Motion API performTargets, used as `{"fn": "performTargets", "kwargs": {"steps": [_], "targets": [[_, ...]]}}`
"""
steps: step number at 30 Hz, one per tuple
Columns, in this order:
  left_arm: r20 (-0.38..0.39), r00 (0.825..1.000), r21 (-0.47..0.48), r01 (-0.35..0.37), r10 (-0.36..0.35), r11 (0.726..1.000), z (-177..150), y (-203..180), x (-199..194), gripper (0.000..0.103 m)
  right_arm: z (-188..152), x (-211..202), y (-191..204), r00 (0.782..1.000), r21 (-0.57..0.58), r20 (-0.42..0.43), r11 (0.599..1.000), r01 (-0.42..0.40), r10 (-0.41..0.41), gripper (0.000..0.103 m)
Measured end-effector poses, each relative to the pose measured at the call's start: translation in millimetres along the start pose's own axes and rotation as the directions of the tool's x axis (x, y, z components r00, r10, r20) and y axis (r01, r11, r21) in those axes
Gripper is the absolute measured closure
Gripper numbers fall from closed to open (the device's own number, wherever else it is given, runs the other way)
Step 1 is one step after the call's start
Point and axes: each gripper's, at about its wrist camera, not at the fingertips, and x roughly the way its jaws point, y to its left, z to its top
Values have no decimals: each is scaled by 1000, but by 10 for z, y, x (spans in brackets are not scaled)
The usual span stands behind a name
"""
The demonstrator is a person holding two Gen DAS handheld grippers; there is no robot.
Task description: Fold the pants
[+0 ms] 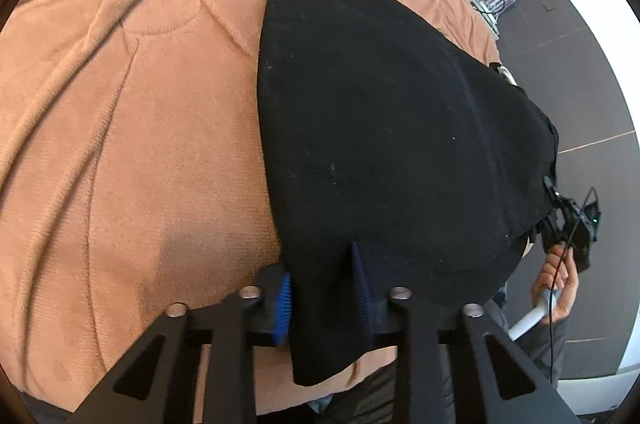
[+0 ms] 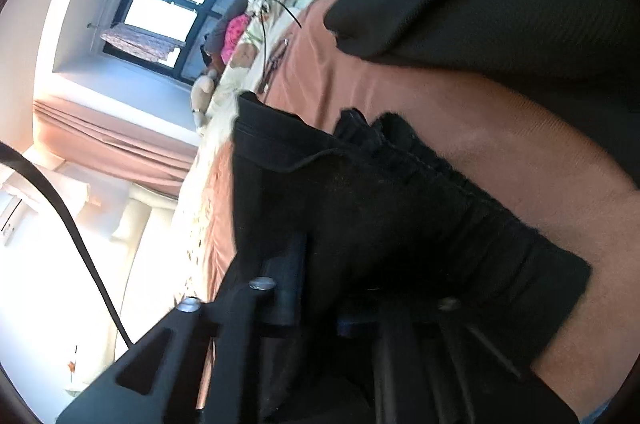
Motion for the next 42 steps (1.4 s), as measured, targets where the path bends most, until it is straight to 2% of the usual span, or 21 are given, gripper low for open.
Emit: {"fn": "performTargets", "kwargs": {"steps": [3,7,13,15,17,19,23,27,30,33,35,38,42], "targets": [[19,999,-11,38,-38,999,-9,60,-88,90,-128,-172,153,1000,-40,23,999,-1,2,100],[23,998,-11,52,-52,999,-13,59,-166,92,-343,-428,346,999,-86,39,996,15,-11,101],[13,998,-5,54,-54,999,14,65,-206,93,-654,-719,275,996,-13,56,998,65,-64,102],[-3,999,-10,48,-48,999,5,100,-161,92,-714,-702,194,993,-10,44,994,112,-112,102],[-12,999,-5,35,-35,999,59,74,-118,90,-706,-661,189,992,9,29,992,125,-126,102],[-15,1000,12,12,-12,1000,104,22,-118,88,-714,-677,282,992,-24,39,992,121,-120,102],[-16,1000,20,9,-9,1000,132,-23,-135,87,-687,-670,717,998,-138,42,989,57,-51,102],[-2,1000,19,7,-7,1000,176,-25,-202,87,-851,-561,1292,1000,-292,-15,956,-21,18,102],[20,1000,18,-4,3,1000,181,-2,-291,87,-1013,-382,1550,995,-349,-91,934,-73,43,102],[50,999,11,-14,13,1000,180,86,-430,87,-1194,-177,1648,985,-377,-172,922,-93,29,101],[65,998,-1,-20,20,1000,197,137,-501,87,-1272,-35,1652,974,-370,-226,924,-95,9,98],[80,996,-12,-24,25,1000,198,202,-561,87,-1371,160,1527,950,-301,-313,950,-83,-16,97],[87,996,-27,-19,21,999,205,235,-571,87,-1398,249,1387,936,-215,-351,974,-69,-12,96]]}}
